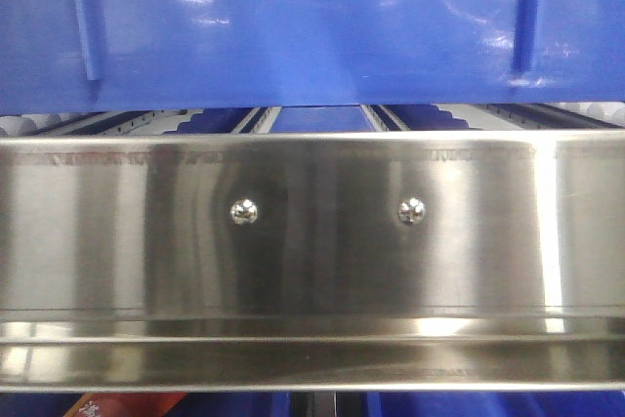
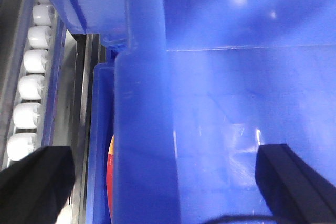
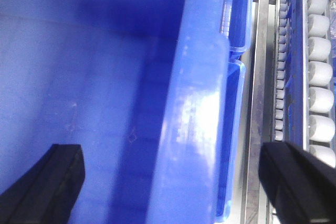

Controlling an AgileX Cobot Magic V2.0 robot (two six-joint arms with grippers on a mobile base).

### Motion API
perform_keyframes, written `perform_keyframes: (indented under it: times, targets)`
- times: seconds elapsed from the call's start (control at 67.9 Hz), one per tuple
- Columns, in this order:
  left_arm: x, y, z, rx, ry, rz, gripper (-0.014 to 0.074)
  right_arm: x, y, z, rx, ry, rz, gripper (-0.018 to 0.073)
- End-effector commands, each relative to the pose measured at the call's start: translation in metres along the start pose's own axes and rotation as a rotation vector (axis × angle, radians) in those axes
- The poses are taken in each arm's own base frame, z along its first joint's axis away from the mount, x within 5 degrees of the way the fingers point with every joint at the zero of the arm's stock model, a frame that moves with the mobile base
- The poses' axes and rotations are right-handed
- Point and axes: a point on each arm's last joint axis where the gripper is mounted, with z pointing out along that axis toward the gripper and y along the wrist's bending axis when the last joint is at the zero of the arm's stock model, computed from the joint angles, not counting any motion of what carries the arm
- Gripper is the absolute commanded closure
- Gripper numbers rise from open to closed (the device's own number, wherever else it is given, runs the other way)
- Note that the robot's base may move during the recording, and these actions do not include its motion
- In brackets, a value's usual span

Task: Move blue bin to conveyor side
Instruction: 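Grip the blue bin's side rims with both grippers, then pull the gripped blue bin off the roller shelf toward the robot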

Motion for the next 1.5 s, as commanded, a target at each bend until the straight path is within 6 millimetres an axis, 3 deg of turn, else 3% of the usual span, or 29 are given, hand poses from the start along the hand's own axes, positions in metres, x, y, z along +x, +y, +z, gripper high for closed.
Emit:
perform_keyframes:
  times: [0.0,0.545,0.648,0.751,0.869,0.928,1.031,1.237,1.487]
  targets:
    - [-0.002,0.000,0.000,0.000,-0.010,0.000,-0.0005,-0.001,-0.001,0.000,0.006,-0.011,-0.002,0.0000]
    - [-0.002,0.000,0.002,0.000,-0.006,0.001,-0.0003,0.007,-0.002,0.012,0.003,0.039,0.004,0.0025]
    - [-0.002,0.001,0.002,-0.008,-0.007,0.004,0.0035,0.007,-0.002,0.012,0.003,0.039,0.004,0.0151]
    - [-0.002,0.002,0.002,-0.022,-0.010,0.009,0.0176,0.007,-0.002,0.012,0.003,0.039,0.004,0.0388]
    - [-0.002,0.002,0.002,-0.024,-0.010,0.009,0.0491,0.007,-0.002,0.012,0.003,0.039,0.004,0.0663]
    - [-0.003,0.002,0.002,-0.025,-0.011,0.010,0.0645,0.007,-0.002,0.012,0.003,0.039,0.004,0.0632]
    - [-0.002,0.002,0.002,-0.024,-0.010,0.009,0.0579,0.007,-0.001,0.011,0.003,0.035,0.004,0.0636]
    - [-0.002,0.003,-0.002,-0.024,-0.021,0.009,0.0594,0.000,0.000,0.000,0.006,-0.010,-0.001,0.0637]
    - [0.002,0.011,-0.041,-0.053,-0.114,0.013,0.0594,0.001,0.003,-0.032,0.010,-0.092,-0.003,0.0637]
